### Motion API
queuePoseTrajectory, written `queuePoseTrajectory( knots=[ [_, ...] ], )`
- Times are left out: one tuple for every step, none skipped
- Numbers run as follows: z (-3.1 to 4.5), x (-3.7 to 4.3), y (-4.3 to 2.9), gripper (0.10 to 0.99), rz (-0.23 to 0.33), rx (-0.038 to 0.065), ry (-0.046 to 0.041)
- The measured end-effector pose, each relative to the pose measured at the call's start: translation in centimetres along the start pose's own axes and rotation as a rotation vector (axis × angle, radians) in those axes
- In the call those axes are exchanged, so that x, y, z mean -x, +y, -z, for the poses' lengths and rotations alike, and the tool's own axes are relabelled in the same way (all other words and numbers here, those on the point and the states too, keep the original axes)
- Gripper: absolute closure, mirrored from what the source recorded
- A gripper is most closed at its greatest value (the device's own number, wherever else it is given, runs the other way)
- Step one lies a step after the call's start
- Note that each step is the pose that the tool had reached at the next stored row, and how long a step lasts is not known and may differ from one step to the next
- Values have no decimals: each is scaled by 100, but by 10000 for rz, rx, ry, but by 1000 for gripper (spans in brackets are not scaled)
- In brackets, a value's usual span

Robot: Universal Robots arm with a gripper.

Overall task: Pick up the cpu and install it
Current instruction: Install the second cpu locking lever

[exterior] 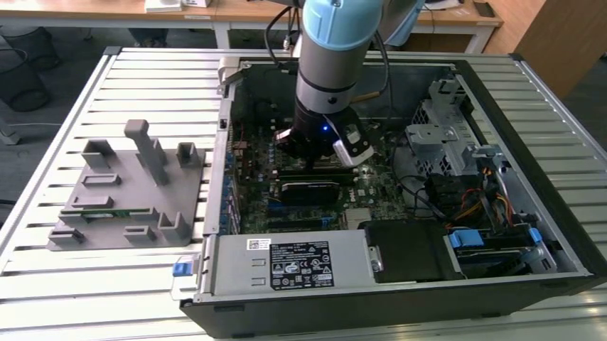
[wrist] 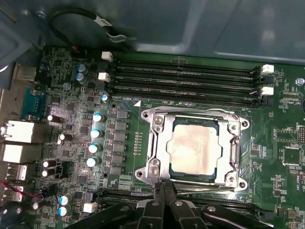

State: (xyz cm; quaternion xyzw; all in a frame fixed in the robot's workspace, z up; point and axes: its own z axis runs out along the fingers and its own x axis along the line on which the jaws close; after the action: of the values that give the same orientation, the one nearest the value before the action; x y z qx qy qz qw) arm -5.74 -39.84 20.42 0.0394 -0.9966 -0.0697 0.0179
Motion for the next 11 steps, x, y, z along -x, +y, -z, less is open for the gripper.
queuePoseTrajectory(
  knots=[
    [0,-4,-1,980,1,18,-1],
    [0,-4,-1,980,1,21,-2],
    [0,-4,-1,980,1,22,-2],
    [0,-4,-1,980,0,22,-2],
    [0,-4,-1,980,2,37,-3],
    [0,-4,-1,980,1,37,-3],
    [0,-4,-1,980,2,49,-4],
    [0,-4,-1,980,3,61,-5],
    [0,-4,-1,980,3,62,-5],
    [0,-4,-1,980,3,62,-4],
    [0,-4,-1,980,3,62,-5]
  ],
)
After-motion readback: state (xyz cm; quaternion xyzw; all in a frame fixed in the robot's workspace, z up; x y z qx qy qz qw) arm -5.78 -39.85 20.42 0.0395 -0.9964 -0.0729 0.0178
